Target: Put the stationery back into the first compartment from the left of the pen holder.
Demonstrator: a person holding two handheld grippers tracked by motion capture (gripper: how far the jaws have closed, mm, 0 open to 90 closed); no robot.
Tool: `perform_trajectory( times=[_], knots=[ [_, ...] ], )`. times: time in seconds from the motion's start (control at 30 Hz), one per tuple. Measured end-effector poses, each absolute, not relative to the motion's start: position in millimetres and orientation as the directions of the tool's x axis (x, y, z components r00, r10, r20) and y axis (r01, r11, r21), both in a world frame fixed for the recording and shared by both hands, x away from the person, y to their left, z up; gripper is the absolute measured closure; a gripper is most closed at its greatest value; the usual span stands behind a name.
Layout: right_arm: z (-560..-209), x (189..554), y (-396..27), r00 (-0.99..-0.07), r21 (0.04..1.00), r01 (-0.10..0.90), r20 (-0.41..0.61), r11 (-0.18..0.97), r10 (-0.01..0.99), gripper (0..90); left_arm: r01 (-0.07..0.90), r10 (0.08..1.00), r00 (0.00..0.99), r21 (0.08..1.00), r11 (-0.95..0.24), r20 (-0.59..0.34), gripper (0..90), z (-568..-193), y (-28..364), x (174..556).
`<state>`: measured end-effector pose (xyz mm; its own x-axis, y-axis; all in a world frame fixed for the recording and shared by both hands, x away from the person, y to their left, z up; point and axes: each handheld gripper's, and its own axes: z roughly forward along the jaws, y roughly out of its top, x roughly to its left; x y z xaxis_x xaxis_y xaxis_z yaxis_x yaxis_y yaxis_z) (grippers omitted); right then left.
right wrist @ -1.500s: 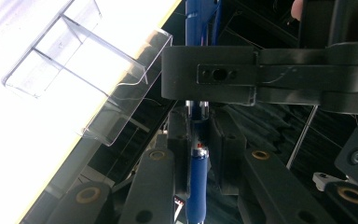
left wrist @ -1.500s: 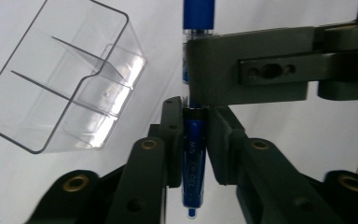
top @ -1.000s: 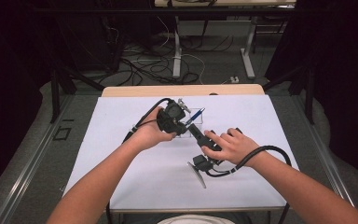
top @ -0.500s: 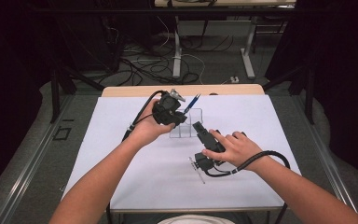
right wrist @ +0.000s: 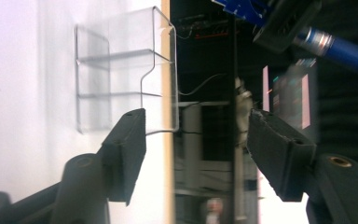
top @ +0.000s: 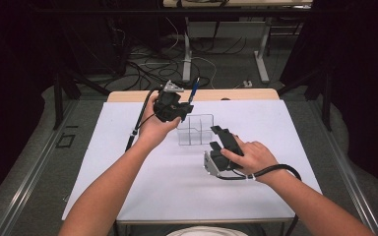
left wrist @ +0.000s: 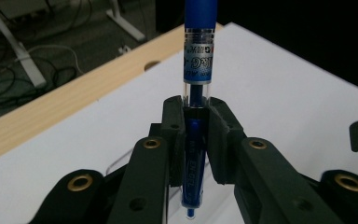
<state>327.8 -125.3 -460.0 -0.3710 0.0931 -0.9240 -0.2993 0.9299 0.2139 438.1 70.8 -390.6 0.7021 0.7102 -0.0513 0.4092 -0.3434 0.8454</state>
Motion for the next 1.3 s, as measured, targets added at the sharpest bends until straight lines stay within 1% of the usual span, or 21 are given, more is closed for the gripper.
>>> perform_trajectory(
  times=[0.03,0.07,0.1,0.17,0.2,0.23,0.3,0.33,0.4,0.43,0.47,0.57,0.7,0.8,1.0,1.1,1.3],
  knots=[
    [-458,328,-126,-0.399,0.251,-0.267,-0.908,0.931,0.130,33.7,0.410,0.717,0.695,0.847,-0.339,-0.049,78.8,-392,72,438],
    [-454,329,-128,-0.447,0.288,-0.227,-0.880,0.930,0.163,30.7,0.413,0.721,0.691,0.849,-0.329,-0.057,78.8,-393,72,439],
    [-454,331,-129,-0.484,0.357,-0.192,-0.845,0.914,0.228,28.2,0.407,0.724,0.688,0.855,-0.322,-0.056,78.8,-394,73,439],
    [-454,336,-132,-0.512,0.462,-0.173,-0.796,0.870,0.322,23.2,0.402,0.730,0.680,0.867,-0.296,-0.066,78.8,-397,75,441],
    [-453,339,-133,-0.528,0.497,-0.161,-0.773,0.853,0.351,20.4,0.406,0.731,0.679,0.864,-0.298,-0.067,78.8,-397,77,441],
    [-453,338,-134,-0.545,0.539,-0.109,-0.735,0.835,0.403,18.0,0.405,0.737,0.673,0.869,-0.285,-0.072,78.8,-399,77,442],
    [-450,344,-141,-0.584,0.607,-0.065,-0.667,0.792,0.464,15.0,0.408,0.741,0.665,0.874,-0.264,-0.086,78.8,-401,79,443],
    [-450,344,-141,-0.584,0.607,-0.065,-0.667,0.792,0.464,15.0,0.408,0.744,0.662,0.875,-0.262,-0.086,78.8,-401,80,444],
    [-452,345,-144,-0.609,0.682,-0.014,-0.586,0.732,0.534,13.9,0.408,0.751,0.653,0.881,-0.240,-0.098,78.8,-404,81,446],
    [-453,348,-147,-0.624,0.727,0.029,-0.523,0.686,0.580,8.9,0.410,0.752,0.652,0.880,-0.239,-0.099,78.8,-404,82,446],
    [-453,348,-147,-0.624,0.727,0.029,-0.523,0.686,0.580,8.9,0.411,0.755,0.646,0.884,-0.221,-0.112,78.8,-405,83,446],
    [-455,351,-150,-0.647,0.780,0.111,-0.414,0.616,0.641,0.0,0.405,0.762,0.637,0.891,-0.204,-0.115,78.8,-408,85,448],
    [-457,351,-155,-0.654,0.823,0.174,-0.313,0.540,0.688,0.0,0.408,0.769,0.627,0.894,-0.186,-0.126,78.8,-413,89,450],
    [-458,352,-159,-0.651,0.841,0.191,-0.279,0.507,0.706,0.0,0.406,0.773,0.619,0.900,-0.161,-0.141,78.8,-419,90,451],
    [-459,354,-167,-0.633,0.872,0.238,-0.195,0.428,0.749,0.0,0.416,0.783,0.606,0.896,-0.158,-0.143,78.8,-432,92,453],
    [-459,355,-169,-0.618,0.884,0.247,-0.172,0.397,0.767,0.0,0.417,0.789,0.596,0.897,-0.147,-0.147,78.8,-438,91,453],
    [-462,354,-170,-0.611,0.887,0.259,-0.155,0.382,0.776,0.0,0.436,0.793,0.591,0.886,-0.159,-0.149,78.8,-452,89,455]
  ],
)
